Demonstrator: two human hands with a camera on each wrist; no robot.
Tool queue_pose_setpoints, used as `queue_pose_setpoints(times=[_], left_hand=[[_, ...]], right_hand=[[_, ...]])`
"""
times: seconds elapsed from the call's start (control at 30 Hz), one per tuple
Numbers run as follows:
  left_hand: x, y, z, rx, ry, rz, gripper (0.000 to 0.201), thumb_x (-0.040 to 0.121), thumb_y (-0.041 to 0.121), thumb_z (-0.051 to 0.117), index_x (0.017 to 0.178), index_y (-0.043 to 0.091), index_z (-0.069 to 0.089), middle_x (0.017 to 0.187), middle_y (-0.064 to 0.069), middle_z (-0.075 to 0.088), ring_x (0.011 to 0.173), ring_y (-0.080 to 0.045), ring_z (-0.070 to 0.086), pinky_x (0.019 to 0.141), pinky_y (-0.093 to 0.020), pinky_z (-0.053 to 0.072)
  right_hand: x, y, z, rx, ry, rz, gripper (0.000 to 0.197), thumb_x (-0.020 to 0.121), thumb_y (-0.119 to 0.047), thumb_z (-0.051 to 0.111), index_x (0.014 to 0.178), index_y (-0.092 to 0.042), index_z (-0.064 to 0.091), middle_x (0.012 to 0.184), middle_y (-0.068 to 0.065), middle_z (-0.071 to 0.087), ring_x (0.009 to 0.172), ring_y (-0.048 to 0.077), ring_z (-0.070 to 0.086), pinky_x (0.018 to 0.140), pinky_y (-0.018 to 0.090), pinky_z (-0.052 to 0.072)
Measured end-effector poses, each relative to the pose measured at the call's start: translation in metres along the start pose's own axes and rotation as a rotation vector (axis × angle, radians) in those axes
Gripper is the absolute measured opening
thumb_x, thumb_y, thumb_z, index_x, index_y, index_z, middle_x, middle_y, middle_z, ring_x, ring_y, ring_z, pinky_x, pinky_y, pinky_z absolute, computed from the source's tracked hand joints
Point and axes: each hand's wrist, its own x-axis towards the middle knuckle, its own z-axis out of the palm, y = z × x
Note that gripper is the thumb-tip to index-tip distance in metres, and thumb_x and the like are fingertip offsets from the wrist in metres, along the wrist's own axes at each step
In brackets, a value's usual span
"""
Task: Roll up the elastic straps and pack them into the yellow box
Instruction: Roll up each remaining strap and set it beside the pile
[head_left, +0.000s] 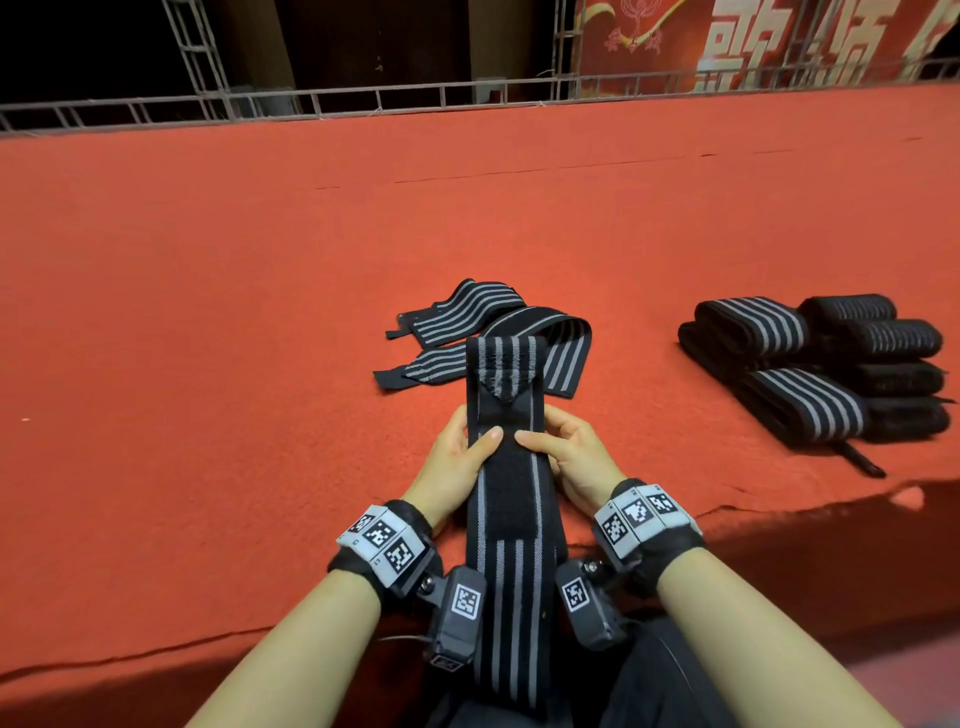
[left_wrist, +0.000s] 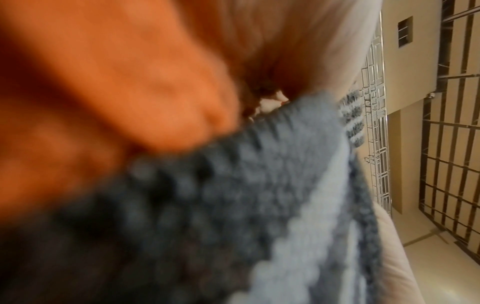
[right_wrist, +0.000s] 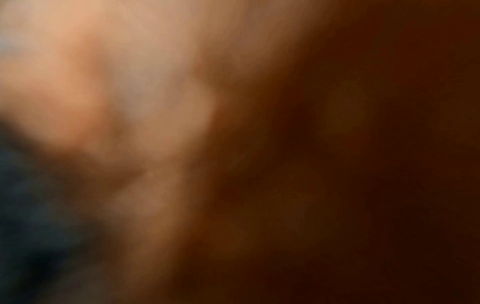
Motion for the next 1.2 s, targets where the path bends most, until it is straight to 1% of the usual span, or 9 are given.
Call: queue_pose_setpoints(times=[0.3,0.47,0.57,0.7,0.83,0.93,1.0,1.1,1.2], left_hand=[[-0.004,0.005,-0.004,-0.136,-0.074,-0.027,0.034,0.095,0.008,0.055,0.129,0.007,0.052,0.124,-0.015,0.063,0.117,-0.033,0.059,0.1,-0.046,0.047],[-0.005,0.007,-0.006,-0.214,-0.055,-0.036,0.037,0.085,0.008,0.064,0.122,0.005,0.058,0.121,-0.016,0.065,0.114,-0.03,0.06,0.101,-0.044,0.046],[-0.006,0.006,-0.006,-0.266,-0.022,-0.056,0.034,0.083,0.009,0.067,0.115,0.002,0.062,0.118,-0.021,0.065,0.114,-0.036,0.059,0.1,-0.045,0.047],[-0.008,0.012,-0.006,-0.216,-0.033,-0.055,0.019,0.083,-0.002,0.062,0.101,0.003,0.065,0.1,-0.014,0.071,0.093,-0.027,0.067,0.08,-0.033,0.055],[-0.011,0.016,-0.006,-0.204,-0.022,-0.072,0.025,0.084,-0.013,0.055,0.088,0.009,0.065,0.091,-0.007,0.071,0.075,-0.017,0.066,0.066,-0.026,0.055],[-0.01,0.015,-0.008,-0.196,0.034,-0.078,0.026,0.085,-0.014,0.055,0.087,0.009,0.067,0.088,-0.007,0.071,0.073,-0.016,0.067,0.063,-0.026,0.055],[-0.01,0.014,-0.007,-0.199,0.06,-0.076,0.028,0.085,-0.014,0.055,0.083,0.01,0.068,0.087,-0.009,0.071,0.072,-0.017,0.068,0.062,-0.027,0.056],[-0.009,0.013,-0.006,-0.219,0.082,-0.067,0.024,0.085,-0.014,0.055,0.078,0.008,0.064,0.083,-0.011,0.07,0.071,-0.019,0.069,0.062,-0.028,0.057],[-0.009,0.012,-0.007,-0.214,0.073,-0.067,0.022,0.083,-0.015,0.056,0.075,0.005,0.06,0.088,-0.009,0.069,0.077,-0.023,0.068,0.066,-0.034,0.059]], right_hand=[[0.0,0.003,0.005,-0.154,0.03,-0.006,0.023,0.089,0.003,0.054,0.1,-0.009,0.07,0.1,0.01,0.074,0.096,0.022,0.069,0.085,0.034,0.052],[0.0,0.004,0.003,-0.094,0.014,-0.01,0.025,0.083,-0.002,0.062,0.106,-0.008,0.07,0.105,0.014,0.072,0.099,0.027,0.067,0.091,0.039,0.052],[0.0,0.005,0.003,-0.074,-0.004,-0.016,0.023,0.087,0.002,0.059,0.108,-0.003,0.069,0.105,0.016,0.072,0.098,0.028,0.068,0.085,0.035,0.055],[-0.001,0.003,0.005,-0.103,0.011,-0.008,0.013,0.082,-0.003,0.063,0.093,-0.006,0.069,0.075,0.001,0.072,0.065,0.009,0.066,0.058,0.018,0.05],[0.0,-0.003,0.004,-0.022,0.04,0.038,0.019,0.089,0.0,0.05,0.092,-0.002,0.069,0.082,0.009,0.07,0.071,0.018,0.065,0.062,0.024,0.051],[-0.001,-0.011,0.006,0.083,0.061,0.12,0.034,0.096,-0.021,0.042,0.082,-0.008,0.07,0.085,0.01,0.066,0.07,0.018,0.062,0.062,0.027,0.051],[-0.003,-0.015,0.008,-0.044,-0.001,0.222,0.047,0.098,-0.044,0.038,0.087,-0.011,0.069,0.078,0.004,0.064,0.062,0.013,0.06,0.058,0.025,0.051],[-0.004,-0.012,0.008,-0.282,-0.164,0.331,0.057,0.088,-0.064,0.049,0.11,-0.016,0.069,0.1,0.002,0.073,0.091,0.017,0.07,0.088,0.035,0.054],[-0.006,-0.012,0.006,-0.304,-0.218,0.337,0.045,0.082,-0.042,0.07,0.117,-0.013,0.066,0.111,0.008,0.072,0.106,0.024,0.067,0.104,0.045,0.046]])
